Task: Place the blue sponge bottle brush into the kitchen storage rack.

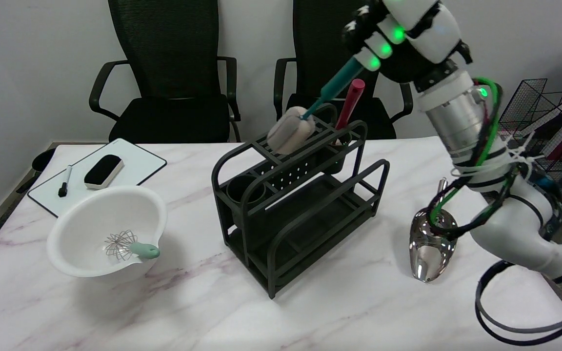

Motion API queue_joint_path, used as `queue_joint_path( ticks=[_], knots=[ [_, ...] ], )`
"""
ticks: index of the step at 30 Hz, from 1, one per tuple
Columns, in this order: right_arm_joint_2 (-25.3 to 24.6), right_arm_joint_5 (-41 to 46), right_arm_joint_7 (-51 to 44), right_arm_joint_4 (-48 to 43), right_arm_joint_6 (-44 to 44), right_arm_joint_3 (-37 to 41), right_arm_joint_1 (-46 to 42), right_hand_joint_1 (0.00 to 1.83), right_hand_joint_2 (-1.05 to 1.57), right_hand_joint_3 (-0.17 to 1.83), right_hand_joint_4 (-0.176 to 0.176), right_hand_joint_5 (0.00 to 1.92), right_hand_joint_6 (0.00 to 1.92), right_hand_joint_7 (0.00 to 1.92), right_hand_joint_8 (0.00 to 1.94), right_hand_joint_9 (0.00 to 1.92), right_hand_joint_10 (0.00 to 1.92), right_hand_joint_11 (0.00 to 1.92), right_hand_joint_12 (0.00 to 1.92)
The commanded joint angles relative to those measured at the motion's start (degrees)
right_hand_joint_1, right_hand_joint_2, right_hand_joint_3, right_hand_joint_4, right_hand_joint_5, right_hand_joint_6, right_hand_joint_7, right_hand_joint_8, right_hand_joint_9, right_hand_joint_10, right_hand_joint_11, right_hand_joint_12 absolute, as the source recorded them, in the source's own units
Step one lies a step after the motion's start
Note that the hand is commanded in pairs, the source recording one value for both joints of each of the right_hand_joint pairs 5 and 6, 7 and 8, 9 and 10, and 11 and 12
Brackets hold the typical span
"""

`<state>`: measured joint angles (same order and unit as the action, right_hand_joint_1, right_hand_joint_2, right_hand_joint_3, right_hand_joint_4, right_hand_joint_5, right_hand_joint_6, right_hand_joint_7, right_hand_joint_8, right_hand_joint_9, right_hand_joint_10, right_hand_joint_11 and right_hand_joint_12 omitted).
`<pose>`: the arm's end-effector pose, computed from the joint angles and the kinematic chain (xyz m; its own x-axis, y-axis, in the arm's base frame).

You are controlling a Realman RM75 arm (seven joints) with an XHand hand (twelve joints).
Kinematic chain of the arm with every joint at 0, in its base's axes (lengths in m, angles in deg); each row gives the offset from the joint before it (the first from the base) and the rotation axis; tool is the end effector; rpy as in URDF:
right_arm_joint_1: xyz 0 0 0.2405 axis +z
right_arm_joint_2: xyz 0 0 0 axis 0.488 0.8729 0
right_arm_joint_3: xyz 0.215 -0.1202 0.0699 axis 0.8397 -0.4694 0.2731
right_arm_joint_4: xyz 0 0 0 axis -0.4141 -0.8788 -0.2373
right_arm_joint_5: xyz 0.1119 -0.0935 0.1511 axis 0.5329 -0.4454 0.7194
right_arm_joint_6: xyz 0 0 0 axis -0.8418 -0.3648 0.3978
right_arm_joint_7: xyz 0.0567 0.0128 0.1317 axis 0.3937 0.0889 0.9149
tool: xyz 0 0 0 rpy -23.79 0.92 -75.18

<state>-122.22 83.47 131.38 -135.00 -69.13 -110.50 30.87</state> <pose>-0.0675 -0.3063 0.3181 -0.2011 -0.5566 0.8061 -0.7228 -0.4711 -0.5056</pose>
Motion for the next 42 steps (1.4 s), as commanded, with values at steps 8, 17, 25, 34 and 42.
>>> queue_joint_path(
  ticks=[8,17,25,34,42],
  knots=[
    [-2.6,0.7,0.1,3.6,13.8,-23.7,22.3,1.11,1.57,0.25,0.000,1.92,1.92,1.92,1.92,1.92,1.92,1.92,1.92],
    [-4.4,-5.5,-1.5,11.7,13.4,-25.5,24.8,1.11,1.57,0.28,0.000,1.92,1.92,1.92,1.92,1.92,1.92,1.92,1.92],
    [-5.4,-9.4,-1.5,17.5,11.0,-25.5,25.4,1.11,1.57,0.29,0.000,1.92,1.92,1.92,1.92,1.92,1.92,1.92,1.92],
    [-5.1,-9.1,-1.6,18.2,9.1,-25.1,23.1,1.11,1.57,0.31,0.000,1.92,1.92,1.92,1.92,1.92,1.92,1.92,1.92],
    [-5.0,-9.0,-1.2,17.6,8.3,-25.0,22.4,1.11,1.57,0.33,0.000,1.92,1.92,1.92,1.92,1.92,1.92,1.92,1.92]
  ],
)
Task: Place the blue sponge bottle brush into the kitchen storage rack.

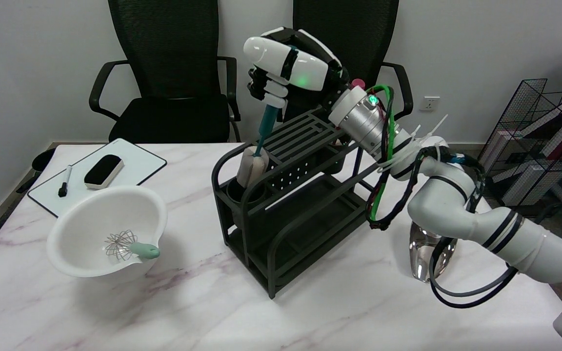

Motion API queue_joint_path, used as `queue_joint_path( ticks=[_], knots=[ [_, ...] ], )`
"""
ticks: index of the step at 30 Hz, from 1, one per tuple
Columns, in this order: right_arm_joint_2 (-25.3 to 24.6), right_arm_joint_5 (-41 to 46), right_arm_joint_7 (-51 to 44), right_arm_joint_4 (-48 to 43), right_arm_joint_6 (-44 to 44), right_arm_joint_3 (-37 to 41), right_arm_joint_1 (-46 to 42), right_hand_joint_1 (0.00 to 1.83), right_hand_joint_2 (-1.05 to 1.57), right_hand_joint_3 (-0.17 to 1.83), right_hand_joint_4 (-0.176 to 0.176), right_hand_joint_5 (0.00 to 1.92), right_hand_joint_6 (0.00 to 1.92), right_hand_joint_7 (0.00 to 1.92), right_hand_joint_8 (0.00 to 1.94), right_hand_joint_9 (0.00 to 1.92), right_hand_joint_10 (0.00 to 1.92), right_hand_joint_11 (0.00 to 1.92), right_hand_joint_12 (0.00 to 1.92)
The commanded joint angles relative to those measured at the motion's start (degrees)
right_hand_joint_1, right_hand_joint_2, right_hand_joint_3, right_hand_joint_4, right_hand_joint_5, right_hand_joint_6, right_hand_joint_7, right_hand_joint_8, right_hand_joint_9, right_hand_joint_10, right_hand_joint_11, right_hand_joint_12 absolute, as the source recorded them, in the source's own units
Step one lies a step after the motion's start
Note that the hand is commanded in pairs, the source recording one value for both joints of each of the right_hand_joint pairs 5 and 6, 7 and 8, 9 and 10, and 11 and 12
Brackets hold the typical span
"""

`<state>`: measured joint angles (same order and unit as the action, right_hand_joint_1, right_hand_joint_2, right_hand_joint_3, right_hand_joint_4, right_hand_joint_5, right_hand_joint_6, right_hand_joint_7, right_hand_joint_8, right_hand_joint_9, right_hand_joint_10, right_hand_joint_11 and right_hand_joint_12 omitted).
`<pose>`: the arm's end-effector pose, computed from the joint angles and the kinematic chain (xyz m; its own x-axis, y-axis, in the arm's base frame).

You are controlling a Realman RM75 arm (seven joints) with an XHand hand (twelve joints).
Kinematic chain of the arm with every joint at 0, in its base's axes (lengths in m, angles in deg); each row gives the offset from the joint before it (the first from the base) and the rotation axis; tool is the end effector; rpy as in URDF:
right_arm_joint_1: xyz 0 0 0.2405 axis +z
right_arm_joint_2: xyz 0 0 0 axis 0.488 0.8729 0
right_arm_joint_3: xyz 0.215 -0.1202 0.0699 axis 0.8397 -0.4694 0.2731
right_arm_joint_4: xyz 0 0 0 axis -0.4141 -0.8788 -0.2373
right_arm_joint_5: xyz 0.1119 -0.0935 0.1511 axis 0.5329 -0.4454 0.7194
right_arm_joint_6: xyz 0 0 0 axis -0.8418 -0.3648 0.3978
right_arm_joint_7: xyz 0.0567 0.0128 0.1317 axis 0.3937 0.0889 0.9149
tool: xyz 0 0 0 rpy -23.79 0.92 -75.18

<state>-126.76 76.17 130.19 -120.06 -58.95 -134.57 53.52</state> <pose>-0.1093 -0.3855 0.2449 -0.1230 -0.5893 0.7985 -0.8883 -0.2933 -0.3534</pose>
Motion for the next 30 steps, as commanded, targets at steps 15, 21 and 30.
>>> queue_joint_path(
  ticks=[15,21,30],
  knots=[
    [-0.4,-0.9,0.0,0.9,-2.3,-0.9,-1.7,1.11,1.57,0.33,0.000,1.92,1.92,1.92,1.92,1.92,1.92,1.92,1.92],
    [-0.4,-0.9,0.1,-0.2,-2.4,-0.7,-2.0,1.11,1.57,0.33,0.000,1.92,1.92,1.92,1.92,1.92,1.92,1.92,1.92],
    [-0.5,-0.9,0.1,-1.4,-2.4,-0.5,-1.0,1.11,1.57,0.33,0.000,1.92,1.92,1.92,1.92,1.92,1.92,1.92,1.92]
  ],
)
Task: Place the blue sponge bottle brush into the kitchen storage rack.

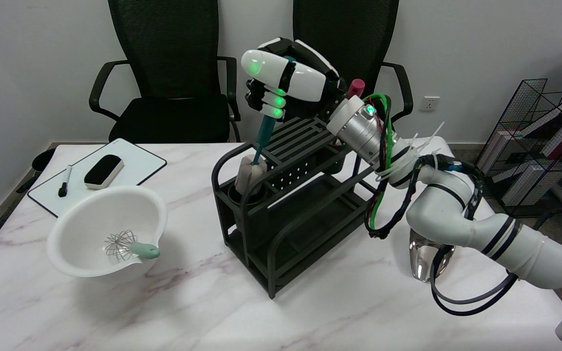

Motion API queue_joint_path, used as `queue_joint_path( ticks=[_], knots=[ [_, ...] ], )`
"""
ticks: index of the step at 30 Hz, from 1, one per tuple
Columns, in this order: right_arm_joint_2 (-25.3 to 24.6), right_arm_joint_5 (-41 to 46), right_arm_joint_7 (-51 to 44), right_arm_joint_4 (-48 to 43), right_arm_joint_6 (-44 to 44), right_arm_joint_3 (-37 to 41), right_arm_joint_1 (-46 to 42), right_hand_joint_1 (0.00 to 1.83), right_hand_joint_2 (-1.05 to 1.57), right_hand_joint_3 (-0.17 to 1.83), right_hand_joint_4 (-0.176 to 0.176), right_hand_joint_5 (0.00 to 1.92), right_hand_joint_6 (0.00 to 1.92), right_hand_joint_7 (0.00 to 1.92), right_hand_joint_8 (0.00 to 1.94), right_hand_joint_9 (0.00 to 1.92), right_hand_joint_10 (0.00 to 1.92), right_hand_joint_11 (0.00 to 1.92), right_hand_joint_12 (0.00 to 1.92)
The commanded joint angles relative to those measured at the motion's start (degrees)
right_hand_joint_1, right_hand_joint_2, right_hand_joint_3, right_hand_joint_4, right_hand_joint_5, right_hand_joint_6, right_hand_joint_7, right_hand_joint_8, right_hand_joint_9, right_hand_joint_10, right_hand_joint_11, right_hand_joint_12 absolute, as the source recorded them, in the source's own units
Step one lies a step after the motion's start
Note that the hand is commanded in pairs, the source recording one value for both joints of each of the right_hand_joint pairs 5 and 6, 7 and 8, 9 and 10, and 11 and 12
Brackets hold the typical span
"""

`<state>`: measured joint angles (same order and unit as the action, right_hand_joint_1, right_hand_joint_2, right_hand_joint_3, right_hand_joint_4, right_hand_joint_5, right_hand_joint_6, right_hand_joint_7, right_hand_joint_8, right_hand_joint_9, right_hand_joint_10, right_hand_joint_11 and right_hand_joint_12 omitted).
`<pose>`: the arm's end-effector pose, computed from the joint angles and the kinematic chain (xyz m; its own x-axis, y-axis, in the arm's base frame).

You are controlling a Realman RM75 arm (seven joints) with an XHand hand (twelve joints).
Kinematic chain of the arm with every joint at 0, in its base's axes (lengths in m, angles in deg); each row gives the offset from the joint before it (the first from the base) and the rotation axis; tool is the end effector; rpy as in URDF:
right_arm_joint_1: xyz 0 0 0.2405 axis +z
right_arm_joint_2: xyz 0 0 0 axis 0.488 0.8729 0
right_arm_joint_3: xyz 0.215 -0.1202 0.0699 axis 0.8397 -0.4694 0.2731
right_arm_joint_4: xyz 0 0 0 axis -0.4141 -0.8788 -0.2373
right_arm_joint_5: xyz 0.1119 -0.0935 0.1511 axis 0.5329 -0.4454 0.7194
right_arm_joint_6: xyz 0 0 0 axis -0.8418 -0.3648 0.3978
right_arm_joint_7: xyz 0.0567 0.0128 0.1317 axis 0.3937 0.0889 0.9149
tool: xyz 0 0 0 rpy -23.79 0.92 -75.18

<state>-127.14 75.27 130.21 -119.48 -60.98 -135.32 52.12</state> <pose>-0.1204 -0.3801 0.2404 -0.1227 -0.6033 0.7880 -0.8901 -0.2843 -0.3562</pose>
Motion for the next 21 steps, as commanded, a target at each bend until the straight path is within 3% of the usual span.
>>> queue_joint_path(
  ticks=[1,21],
  knots=[
    [-0.1,0.0,0.1,-2.4,-0.4,0.2,0.5,1.11,1.57,0.34,0.000,1.92,1.92,1.92,1.92,1.92,1.92,1.92,1.92],
    [-0.1,1.4,0.2,-1.8,-0.4,0.2,-2.0,1.11,1.57,0.32,0.000,1.92,1.92,1.92,1.92,1.92,1.92,1.92,1.92]
  ],
)
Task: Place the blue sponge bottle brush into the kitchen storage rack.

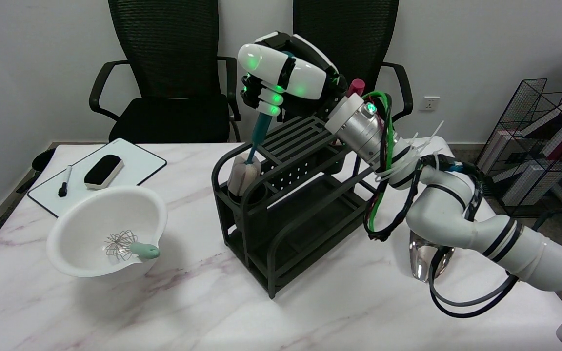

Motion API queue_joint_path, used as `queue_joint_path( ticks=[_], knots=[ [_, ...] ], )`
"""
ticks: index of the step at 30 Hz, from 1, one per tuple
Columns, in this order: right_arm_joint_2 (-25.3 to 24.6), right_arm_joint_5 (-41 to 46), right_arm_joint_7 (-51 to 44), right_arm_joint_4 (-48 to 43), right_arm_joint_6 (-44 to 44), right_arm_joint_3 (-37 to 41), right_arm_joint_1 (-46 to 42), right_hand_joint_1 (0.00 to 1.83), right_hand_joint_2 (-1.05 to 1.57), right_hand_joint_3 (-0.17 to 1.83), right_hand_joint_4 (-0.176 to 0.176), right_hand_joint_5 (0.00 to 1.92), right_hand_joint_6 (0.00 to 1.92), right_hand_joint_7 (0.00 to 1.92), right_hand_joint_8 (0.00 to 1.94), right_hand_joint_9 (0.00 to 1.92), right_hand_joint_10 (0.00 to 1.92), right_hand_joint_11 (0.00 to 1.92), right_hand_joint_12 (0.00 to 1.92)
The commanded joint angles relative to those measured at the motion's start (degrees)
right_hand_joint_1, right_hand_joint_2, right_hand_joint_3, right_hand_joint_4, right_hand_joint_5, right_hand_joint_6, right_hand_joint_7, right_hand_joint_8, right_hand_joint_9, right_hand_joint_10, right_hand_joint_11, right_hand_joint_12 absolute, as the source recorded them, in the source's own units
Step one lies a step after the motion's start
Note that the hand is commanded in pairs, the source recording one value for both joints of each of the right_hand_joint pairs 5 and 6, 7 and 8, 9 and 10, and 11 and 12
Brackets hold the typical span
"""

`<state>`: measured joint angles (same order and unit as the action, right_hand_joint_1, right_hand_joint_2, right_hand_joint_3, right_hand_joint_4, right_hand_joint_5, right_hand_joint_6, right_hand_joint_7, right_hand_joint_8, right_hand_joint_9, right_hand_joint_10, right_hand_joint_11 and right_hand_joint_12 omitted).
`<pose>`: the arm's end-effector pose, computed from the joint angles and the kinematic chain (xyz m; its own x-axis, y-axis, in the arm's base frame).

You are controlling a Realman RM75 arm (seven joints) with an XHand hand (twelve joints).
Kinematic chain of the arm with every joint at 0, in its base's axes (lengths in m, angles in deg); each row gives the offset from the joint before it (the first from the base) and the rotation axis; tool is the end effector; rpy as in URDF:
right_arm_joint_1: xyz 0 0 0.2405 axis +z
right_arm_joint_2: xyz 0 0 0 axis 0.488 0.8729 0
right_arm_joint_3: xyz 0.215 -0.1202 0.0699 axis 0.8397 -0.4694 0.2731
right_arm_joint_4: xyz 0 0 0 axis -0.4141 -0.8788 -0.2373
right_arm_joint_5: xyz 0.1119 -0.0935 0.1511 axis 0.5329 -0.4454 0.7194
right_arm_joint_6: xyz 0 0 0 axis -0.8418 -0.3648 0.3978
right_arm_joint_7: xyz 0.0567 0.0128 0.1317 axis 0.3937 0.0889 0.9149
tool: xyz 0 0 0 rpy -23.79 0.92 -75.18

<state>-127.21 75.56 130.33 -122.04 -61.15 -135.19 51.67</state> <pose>-0.1113 -0.3723 0.2328 -0.1248 -0.6305 0.7661 -0.8754 -0.2935 -0.3841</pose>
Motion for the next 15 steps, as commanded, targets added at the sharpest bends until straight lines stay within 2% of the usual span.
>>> queue_joint_path(
  ticks=[1,15],
  knots=[
    [0.0,1.2,0.1,0.9,-0.2,0.1,-1.6,1.11,1.57,0.31,0.000,1.92,1.92,1.92,1.92,1.92,1.92,1.92,1.92],
    [-1.7,1.3,0.4,5.7,-0.5,-0.2,-0.9,1.11,1.57,0.31,0.000,1.92,1.92,1.92,1.92,1.92,1.92,1.92,1.92]
  ],
)
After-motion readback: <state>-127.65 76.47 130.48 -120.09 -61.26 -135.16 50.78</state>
